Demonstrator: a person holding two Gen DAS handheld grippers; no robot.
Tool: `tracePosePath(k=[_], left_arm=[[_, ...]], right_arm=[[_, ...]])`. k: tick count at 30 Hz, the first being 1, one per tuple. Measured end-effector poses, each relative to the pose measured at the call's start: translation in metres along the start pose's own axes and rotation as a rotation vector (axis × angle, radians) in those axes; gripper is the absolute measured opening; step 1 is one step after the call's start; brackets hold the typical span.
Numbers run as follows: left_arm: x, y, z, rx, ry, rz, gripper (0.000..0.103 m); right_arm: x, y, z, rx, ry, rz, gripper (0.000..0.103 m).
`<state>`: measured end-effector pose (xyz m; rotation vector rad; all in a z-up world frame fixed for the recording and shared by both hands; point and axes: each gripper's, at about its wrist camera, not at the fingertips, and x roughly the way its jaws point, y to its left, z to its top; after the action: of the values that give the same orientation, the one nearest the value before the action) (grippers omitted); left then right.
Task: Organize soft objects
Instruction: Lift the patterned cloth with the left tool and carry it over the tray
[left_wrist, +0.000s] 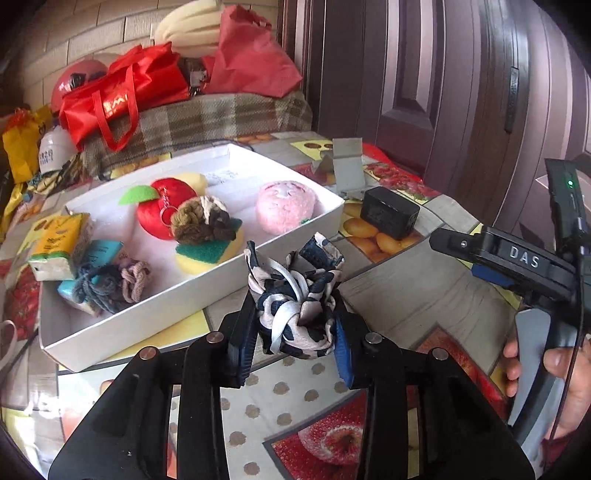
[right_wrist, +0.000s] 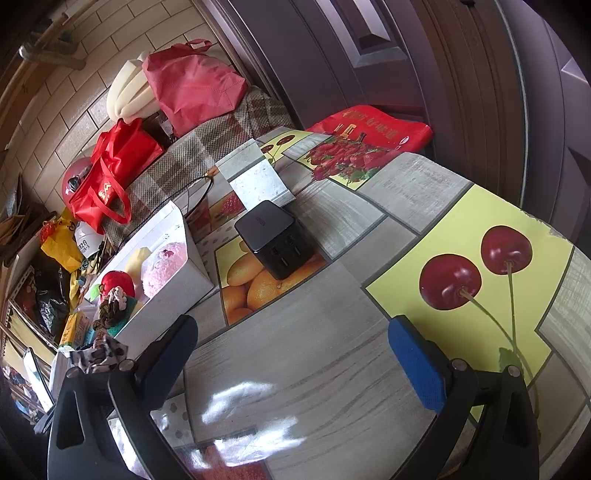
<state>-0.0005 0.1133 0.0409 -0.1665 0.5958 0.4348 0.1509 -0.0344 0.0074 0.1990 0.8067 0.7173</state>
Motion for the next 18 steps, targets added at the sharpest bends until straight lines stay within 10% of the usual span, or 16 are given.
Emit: tracePosePath(k=[18], left_arm=[[-0.081, 0.057, -0.034, -0.068, -0.271, 0.118, 0.035]], right_arm=[[-0.002, 0.000, 0.003, -0.003, -0.014, 0.014, 0.103]])
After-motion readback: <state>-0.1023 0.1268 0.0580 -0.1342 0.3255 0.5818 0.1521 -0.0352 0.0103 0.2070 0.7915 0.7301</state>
